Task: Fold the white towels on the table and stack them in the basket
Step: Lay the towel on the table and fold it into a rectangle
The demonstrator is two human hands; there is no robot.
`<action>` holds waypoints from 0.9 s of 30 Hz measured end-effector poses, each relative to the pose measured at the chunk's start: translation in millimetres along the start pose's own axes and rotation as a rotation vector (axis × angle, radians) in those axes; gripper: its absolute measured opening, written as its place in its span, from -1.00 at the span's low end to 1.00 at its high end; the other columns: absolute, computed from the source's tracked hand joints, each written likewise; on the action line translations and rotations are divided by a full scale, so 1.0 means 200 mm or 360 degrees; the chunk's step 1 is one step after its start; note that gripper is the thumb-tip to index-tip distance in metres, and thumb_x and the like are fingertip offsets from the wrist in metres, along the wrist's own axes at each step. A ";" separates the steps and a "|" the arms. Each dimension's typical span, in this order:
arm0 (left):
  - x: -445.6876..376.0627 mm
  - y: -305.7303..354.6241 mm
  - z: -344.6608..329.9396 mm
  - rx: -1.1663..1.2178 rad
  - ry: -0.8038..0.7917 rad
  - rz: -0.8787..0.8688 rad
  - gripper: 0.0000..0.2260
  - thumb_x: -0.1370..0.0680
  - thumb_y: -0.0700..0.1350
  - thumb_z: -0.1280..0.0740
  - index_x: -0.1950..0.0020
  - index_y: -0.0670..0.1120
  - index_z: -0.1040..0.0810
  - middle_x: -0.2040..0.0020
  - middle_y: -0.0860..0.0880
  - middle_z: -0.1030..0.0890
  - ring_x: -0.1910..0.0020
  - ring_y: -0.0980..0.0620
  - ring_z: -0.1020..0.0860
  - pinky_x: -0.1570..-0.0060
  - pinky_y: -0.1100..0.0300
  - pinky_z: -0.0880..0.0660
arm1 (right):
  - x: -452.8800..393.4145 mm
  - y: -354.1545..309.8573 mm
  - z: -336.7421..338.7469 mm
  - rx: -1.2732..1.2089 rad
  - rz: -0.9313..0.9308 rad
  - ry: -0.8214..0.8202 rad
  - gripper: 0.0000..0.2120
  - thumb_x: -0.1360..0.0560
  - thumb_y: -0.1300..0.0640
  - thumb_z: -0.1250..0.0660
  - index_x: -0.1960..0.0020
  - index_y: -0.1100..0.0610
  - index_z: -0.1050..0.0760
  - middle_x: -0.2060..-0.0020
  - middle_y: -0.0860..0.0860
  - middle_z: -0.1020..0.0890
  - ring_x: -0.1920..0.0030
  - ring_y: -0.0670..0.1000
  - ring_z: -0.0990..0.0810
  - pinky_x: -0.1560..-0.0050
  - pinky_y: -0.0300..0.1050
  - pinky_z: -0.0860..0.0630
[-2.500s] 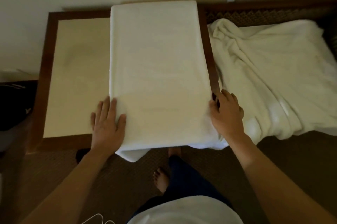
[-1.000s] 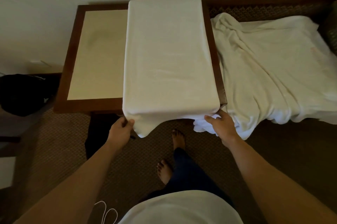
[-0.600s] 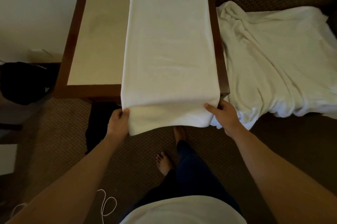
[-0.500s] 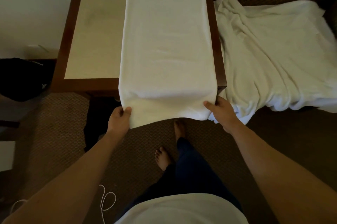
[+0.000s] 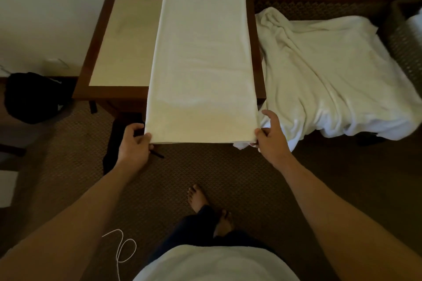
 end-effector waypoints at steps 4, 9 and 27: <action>0.06 0.08 0.05 -0.0048 -0.0005 -0.0104 -0.86 -0.71 -0.03 -0.23 -0.22 0.09 -0.53 -0.07 -0.01 -0.60 0.07 -0.03 -0.62 -0.07 -0.11 -0.63 | 0.07 -0.14 0.05 -0.0072 0.0025 -0.0021 -0.67 -0.66 0.28 -0.16 -0.32 -0.05 -0.42 0.22 0.12 -0.58 0.27 0.03 -0.57 0.38 -0.31 -0.49; 0.11 0.17 0.12 0.0166 0.0054 -0.0089 -0.82 -0.70 -0.06 -0.25 -0.24 0.04 -0.59 -0.10 -0.03 -0.60 0.09 0.02 -0.61 0.05 0.08 -0.63 | 0.08 -0.20 0.09 -0.0130 -0.0079 -0.0039 -0.67 -0.62 0.32 -0.14 -0.07 0.07 -0.66 0.07 0.19 -0.66 0.32 -0.03 -0.63 0.28 -0.23 -0.55; -0.15 0.57 0.35 0.0295 -0.0188 -0.0309 -0.84 -0.52 -0.19 -0.50 -0.06 0.01 -0.67 0.10 0.00 -0.74 0.07 -0.03 -0.71 0.07 0.18 -0.63 | -0.11 -0.66 0.25 -0.0159 0.0198 -0.0242 -0.67 -0.49 0.45 -0.42 -0.11 0.09 -0.66 0.16 0.07 -0.76 0.10 -0.04 -0.74 0.08 -0.33 -0.57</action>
Point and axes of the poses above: each hand's wrist, its own x-axis away from the middle knuckle, its own z-axis out of the back of the hand, y = z × x, the point moved 6 cm from there along -x, towards the middle knuckle
